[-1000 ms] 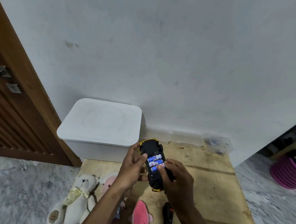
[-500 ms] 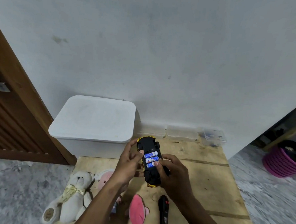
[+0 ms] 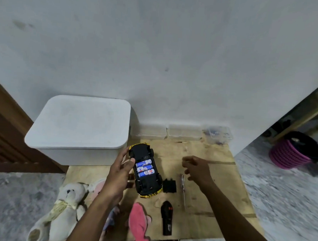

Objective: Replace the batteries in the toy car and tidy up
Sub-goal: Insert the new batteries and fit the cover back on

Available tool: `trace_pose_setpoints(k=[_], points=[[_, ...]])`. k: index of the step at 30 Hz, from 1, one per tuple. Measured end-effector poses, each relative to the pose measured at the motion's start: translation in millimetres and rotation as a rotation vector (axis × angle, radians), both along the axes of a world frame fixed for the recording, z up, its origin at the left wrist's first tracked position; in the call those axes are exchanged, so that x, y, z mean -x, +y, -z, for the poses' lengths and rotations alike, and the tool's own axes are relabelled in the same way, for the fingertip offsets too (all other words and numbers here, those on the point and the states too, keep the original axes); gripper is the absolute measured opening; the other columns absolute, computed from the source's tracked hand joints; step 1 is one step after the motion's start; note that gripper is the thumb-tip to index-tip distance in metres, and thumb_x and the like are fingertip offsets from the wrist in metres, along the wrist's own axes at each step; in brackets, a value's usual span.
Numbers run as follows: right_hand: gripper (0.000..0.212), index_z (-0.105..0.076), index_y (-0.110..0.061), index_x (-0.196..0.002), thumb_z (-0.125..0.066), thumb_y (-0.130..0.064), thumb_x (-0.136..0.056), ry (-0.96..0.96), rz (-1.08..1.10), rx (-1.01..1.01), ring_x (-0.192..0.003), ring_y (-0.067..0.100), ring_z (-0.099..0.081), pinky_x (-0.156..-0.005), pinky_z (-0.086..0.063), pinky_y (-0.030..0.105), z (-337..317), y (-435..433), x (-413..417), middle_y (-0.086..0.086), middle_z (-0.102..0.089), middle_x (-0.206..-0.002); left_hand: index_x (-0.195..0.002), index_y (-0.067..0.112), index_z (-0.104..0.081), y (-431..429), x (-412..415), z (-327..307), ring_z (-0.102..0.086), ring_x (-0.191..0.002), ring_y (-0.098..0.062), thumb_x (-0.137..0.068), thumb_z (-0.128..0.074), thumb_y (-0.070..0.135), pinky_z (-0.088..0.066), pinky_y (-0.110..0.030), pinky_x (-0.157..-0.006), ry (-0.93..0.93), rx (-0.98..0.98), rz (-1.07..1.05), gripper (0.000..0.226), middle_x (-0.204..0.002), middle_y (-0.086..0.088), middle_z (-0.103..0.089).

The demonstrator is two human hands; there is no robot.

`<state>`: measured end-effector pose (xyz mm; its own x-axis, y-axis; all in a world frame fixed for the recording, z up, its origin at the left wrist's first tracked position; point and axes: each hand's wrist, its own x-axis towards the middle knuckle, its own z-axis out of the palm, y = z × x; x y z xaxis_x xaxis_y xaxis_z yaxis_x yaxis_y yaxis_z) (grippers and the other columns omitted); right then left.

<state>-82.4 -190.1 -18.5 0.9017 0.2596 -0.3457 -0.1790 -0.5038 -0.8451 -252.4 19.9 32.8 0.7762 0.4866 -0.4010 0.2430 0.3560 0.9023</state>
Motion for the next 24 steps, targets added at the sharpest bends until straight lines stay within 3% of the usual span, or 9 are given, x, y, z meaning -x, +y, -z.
trace_pose_setpoints(k=[4, 7, 9, 14, 24], points=[[0.038, -0.067, -0.022, -0.118, -0.075, -0.026, -0.08, -0.095, -0.361, 0.413, -0.101, 0.018, -0.064, -0.082, -0.054, 0.031, 42.7, 4.8, 2.2, -0.001, -0.066, -0.112, -0.138, 0.041, -0.052, 1.5, -4.3, 8.5, -0.068, -0.071, -0.023, -0.106, -0.048, 0.018, -0.05, -0.029, -0.055, 0.041, -0.001, 0.002, 0.04, -0.116, -0.008, -0.07], [0.057, -0.057, -0.029, -0.129, -0.078, -0.036, -0.076, -0.159, -0.565, 0.61, -0.115, 0.017, -0.054, -0.085, -0.044, 0.028, 57.5, 11.8, 9.8, -0.004, -0.055, -0.124, -0.136, 0.042, -0.053, 2.5, -7.4, 13.2, -0.069, -0.07, -0.02, -0.106, -0.048, 0.02, -0.05, -0.029, -0.054, 0.067, -0.015, 0.02, 0.038, -0.114, -0.006, -0.07], [0.064, -0.054, -0.029, -0.133, -0.079, -0.041, -0.075, -0.196, -0.661, 0.685, -0.117, 0.019, -0.055, -0.09, -0.046, 0.031, 62.5, 15.7, 12.2, -0.004, -0.052, -0.128, -0.135, 0.043, -0.054, 3.4, -8.7, 16.2, -0.069, -0.07, -0.019, -0.106, -0.049, 0.02, -0.05, -0.03, -0.053, 0.074, -0.018, 0.031, 0.037, -0.114, -0.005, -0.07], [0.057, -0.056, -0.027, -0.131, -0.075, -0.041, -0.079, -0.25, -0.747, 0.759, -0.111, 0.023, -0.06, -0.089, -0.048, 0.034, 73.7, 18.8, 12.3, -0.001, -0.053, -0.126, -0.133, 0.045, -0.054, 3.8, -9.9, 18.5, -0.071, -0.072, -0.019, -0.106, -0.049, 0.021, -0.051, -0.031, -0.058, 0.083, -0.029, 0.042, 0.037, -0.104, -0.001, -0.074], [0.035, -0.064, -0.026, -0.118, -0.07, -0.034, -0.085, -0.304, -0.755, 0.711, -0.106, 0.02, -0.058, -0.084, -0.049, 0.031, 76.9, 20.2, 6.7, 0.0, -0.056, -0.115, -0.133, 0.049, -0.055, 4.9, -6.4, 21.8, -0.07, -0.083, -0.022, -0.106, -0.05, 0.022, -0.054, -0.035, -0.063, 0.071, -0.019, 0.038, 0.039, -0.105, -0.001, -0.075]])
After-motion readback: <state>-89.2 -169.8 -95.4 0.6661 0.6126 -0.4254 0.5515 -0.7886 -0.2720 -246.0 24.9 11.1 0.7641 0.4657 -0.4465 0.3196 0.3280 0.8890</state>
